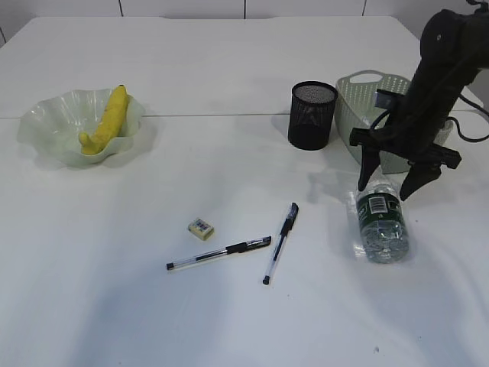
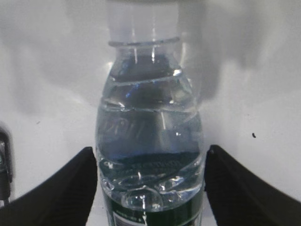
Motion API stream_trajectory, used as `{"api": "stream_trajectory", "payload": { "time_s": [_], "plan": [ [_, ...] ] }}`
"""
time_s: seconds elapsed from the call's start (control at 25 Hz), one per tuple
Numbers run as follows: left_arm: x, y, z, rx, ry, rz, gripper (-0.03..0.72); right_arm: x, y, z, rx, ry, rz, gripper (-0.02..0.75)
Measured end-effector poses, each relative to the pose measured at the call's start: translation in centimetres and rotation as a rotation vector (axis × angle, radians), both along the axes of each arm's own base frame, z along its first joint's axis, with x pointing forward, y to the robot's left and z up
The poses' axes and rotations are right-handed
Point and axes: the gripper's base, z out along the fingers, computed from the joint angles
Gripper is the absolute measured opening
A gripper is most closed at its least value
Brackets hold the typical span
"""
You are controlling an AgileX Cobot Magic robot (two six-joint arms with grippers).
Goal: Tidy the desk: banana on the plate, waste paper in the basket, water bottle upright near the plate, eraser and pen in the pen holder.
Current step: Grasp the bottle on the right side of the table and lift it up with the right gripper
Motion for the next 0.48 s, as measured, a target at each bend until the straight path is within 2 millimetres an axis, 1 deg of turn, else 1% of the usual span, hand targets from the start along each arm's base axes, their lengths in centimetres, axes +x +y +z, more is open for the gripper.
{"api": "stream_trajectory", "payload": {
  "time_s": [0.48],
  "plan": [
    [0.00, 0.00, 0.00, 0.000, 0.000, 0.000, 0.262, 0.15, 0.01, 0.11, 0.001, -0.007, -0.002, 0.530]
  ]
}}
